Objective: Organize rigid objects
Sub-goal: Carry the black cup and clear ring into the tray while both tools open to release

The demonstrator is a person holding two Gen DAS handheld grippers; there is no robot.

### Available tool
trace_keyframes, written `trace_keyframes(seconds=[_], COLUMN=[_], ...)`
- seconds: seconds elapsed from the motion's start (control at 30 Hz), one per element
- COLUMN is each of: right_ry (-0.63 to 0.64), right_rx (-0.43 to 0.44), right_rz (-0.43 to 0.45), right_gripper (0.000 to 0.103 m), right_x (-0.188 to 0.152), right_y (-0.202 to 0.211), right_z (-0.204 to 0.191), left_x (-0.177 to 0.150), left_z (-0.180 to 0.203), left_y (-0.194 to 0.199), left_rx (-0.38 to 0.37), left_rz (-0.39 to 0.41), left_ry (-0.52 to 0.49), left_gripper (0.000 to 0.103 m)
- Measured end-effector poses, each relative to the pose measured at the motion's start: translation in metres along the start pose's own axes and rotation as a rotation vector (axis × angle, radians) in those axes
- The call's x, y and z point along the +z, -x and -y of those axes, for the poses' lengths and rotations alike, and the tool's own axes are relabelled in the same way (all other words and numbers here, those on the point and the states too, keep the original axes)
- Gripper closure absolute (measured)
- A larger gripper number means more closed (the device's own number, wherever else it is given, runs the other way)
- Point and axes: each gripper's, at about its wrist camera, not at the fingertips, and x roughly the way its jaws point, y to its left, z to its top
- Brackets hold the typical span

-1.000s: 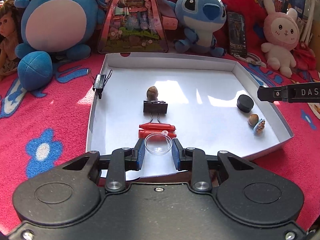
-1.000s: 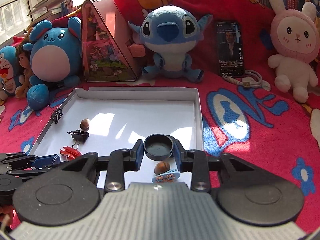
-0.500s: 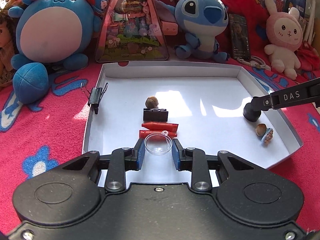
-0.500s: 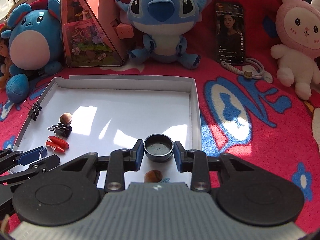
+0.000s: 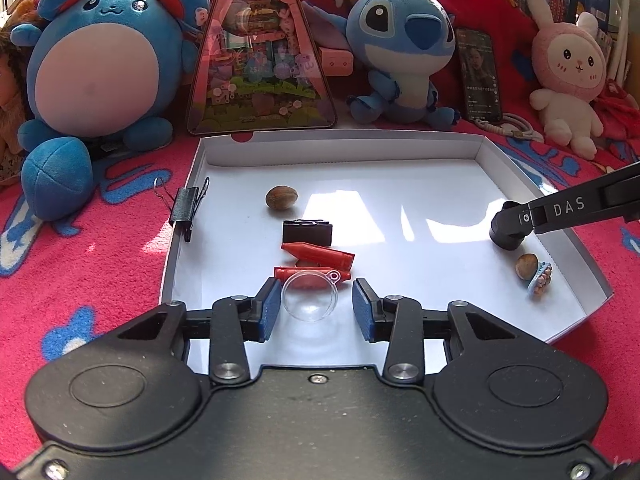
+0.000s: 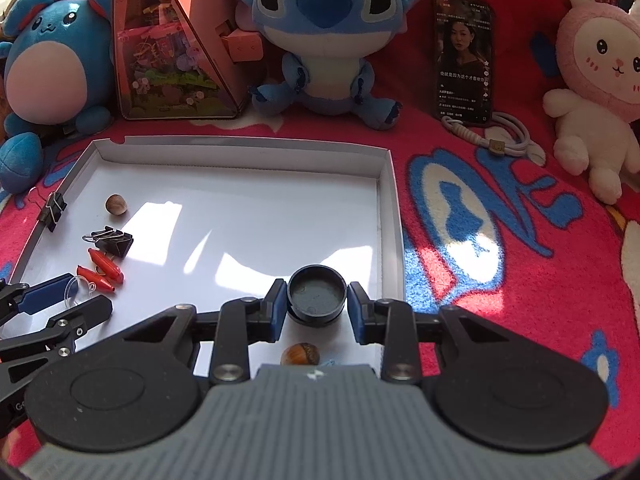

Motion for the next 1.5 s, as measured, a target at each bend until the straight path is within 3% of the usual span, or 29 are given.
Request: trace_keyframes(seconds=[0.27, 0.4, 0.6, 1.5], right_ry=[-0.013, -0.017, -0.018, 0.115], right_rx=[0.01, 0.013, 0.019, 0.05], right_rz=[0.009, 0.014, 0.031, 0.173], right_gripper=[0.059, 0.05, 0.045, 0.025], right_x=[-0.002, -0.003, -0.007, -0.041], right_y=[0.0, 0.001, 0.007, 0.058], right_z=[0.003, 0.004, 0.005, -0.017], left_x=[-0.001, -0.001, -0.003, -0.017], left_z=[0.002, 0.002, 0.004, 0.015], left_y=[0.006, 0.01, 0.017, 0.066], left_rx=[0.008, 0.003, -0.001, -0.062], left_rz=[0.009, 0.015, 0.024, 0.072], left_ry=[-0.012, -0.015, -0.026, -0.071], left_gripper=[0.053, 0.047, 0.042, 0.036])
